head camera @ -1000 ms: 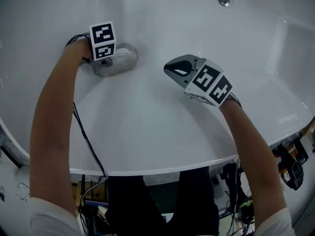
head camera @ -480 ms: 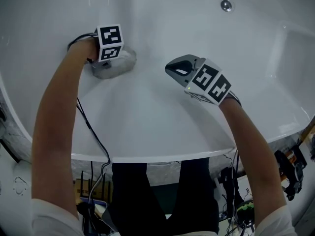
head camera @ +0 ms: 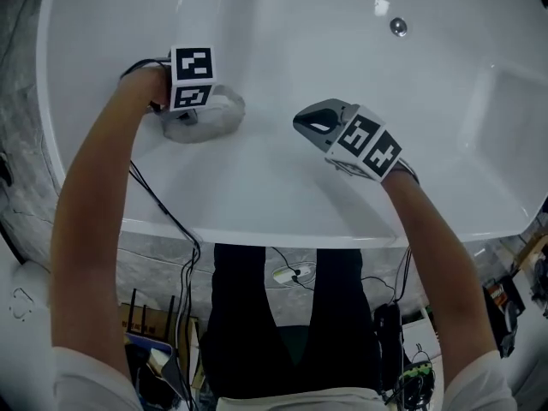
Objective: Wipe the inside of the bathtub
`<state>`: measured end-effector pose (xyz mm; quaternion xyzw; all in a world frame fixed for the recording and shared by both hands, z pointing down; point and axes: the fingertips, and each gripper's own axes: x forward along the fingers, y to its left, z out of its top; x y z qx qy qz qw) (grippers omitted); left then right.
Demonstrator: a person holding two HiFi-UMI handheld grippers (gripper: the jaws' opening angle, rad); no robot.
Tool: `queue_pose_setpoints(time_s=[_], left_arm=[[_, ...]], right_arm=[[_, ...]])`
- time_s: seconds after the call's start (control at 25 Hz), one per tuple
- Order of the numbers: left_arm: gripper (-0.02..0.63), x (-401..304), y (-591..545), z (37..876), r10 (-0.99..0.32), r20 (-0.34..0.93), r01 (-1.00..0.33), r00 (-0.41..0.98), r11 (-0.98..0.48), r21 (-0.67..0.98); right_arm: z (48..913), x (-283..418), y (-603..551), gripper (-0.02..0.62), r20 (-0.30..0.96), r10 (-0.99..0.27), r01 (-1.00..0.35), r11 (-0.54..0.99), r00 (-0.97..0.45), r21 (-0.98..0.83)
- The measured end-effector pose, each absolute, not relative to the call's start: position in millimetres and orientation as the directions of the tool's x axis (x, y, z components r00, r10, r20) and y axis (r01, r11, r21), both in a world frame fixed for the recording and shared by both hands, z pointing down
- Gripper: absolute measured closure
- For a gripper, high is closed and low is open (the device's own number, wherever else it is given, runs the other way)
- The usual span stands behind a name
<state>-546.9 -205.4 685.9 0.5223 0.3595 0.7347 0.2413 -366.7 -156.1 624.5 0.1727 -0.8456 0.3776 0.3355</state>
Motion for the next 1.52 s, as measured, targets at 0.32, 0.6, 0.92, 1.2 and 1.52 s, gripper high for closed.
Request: queue_pose_setpoints(time_s=[0.32,0.6,0.92,1.2,1.52], left_arm=[[0.506,-570,-200,621,0.710,0.632,0.086,-0.310,-0.641,0.763],[0.506,-577,-200,581,0.704,0.658,0.141,-0.268,-0.647,0.749],[0.506,-586,-201,548,0.693,0.699,0.177,-0.180,-0.676,0.716],[0.506,-594,-197,523,0.653,0.743,0.230,-0.145,-0.708,0.667],[0.506,-604,-196,485,0.624,0.777,0.268,-0.086,-0.737,0.621]], right_arm=[[583,-390,-163,0.576,0.693,-0.053,-0.538,0.674,-0.719,-0.506],[549,-418,-171,0.577,0.667,-0.064,-0.518,0.687,-0.743,-0.511],[519,-478,-176,0.577,0.659,-0.036,-0.482,0.713,-0.751,-0.510],[487,-509,-182,0.577,0.674,-0.028,-0.487,0.714,-0.738,-0.503],[453,-527,-176,0.577,0.667,-0.035,-0.495,0.699,-0.744,-0.516]])
